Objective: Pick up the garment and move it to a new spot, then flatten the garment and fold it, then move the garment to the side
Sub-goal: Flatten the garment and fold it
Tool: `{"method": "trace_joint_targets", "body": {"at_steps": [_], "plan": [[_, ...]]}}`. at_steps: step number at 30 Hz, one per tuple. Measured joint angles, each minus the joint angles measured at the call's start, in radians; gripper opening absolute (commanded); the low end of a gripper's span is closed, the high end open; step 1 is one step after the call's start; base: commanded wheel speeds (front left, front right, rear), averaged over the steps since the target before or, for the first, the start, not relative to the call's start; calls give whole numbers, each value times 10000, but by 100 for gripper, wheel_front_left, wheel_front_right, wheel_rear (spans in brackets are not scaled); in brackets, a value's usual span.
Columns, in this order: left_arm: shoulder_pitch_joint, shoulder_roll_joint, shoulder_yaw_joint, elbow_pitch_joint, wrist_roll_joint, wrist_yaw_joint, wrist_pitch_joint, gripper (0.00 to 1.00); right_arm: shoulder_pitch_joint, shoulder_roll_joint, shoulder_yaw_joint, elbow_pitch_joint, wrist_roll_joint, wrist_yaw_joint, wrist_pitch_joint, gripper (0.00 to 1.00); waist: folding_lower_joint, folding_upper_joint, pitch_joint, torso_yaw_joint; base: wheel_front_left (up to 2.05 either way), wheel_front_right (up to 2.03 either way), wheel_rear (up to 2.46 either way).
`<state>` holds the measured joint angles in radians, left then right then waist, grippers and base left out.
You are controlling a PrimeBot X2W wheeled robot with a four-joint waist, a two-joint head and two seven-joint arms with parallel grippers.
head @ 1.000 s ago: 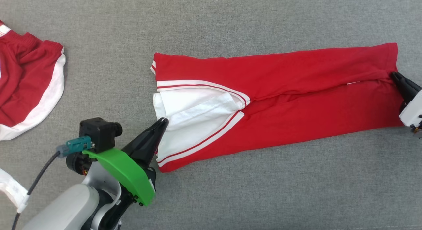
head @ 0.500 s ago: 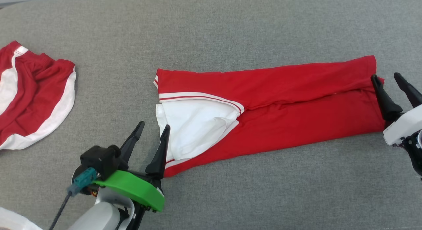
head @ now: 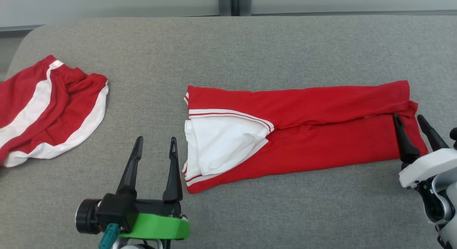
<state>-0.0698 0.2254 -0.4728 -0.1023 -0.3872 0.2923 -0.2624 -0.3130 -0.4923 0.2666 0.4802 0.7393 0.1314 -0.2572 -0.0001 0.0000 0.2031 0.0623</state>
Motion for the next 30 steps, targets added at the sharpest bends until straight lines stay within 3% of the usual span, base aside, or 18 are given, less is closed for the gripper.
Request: {"method": "trace_joint_targets", "body": {"at_steps": [5, 11, 21, 26, 27, 28, 29, 30], "plan": [[555, -759, 504, 159, 1007, -631, -2, 100, 21, 322, -915, 867, -46, 0, -12, 100, 0, 0, -164, 447, 0, 0, 0], [864, -1292, 777, 495, 1743, -1174, 0, 100, -579, 228, -1745, 2418, -796, 0, 694, 100, 0, 0, -276, 1024, 0, 0, 0], [1004, -1676, 928, 765, 2334, -1561, -2, 100, -1825, 180, -2769, 4533, -1783, 0, 2015, 100, 1, 0, -101, 1608, 0, 0, 0], [1000, -1718, 961, 782, 2487, -1616, 0, 100, -1954, 410, -2846, 4970, -1822, -2, 2546, 100, 0, 0, 67, 1727, 0, 0, 0], [1000, -1722, 966, 782, 2497, -1618, 0, 100, -1954, 428, -2824, 4963, -1779, -4, 2614, 81, 0, 0, 88, 1739, 0, 0, 0], [1000, -1724, 986, 784, 2500, -1628, 0, 100, -1954, 433, -2836, 4957, -1697, -4, 2698, 45, 0, 0, 110, 1747, 0, 0, 0], [1000, -1728, 1007, 788, 2500, -1645, 0, 100, -1952, 456, -2824, 4941, -1607, -4, 2796, 26, 0, 0, 121, 1744, 0, 0, 0], [1000, -1733, 1024, 813, 2500, -1645, 0, 100, -1939, 476, -2800, 4903, -1547, -4, 2872, 0, 0, 0, 119, 1731, 0, 0, 0]]}}
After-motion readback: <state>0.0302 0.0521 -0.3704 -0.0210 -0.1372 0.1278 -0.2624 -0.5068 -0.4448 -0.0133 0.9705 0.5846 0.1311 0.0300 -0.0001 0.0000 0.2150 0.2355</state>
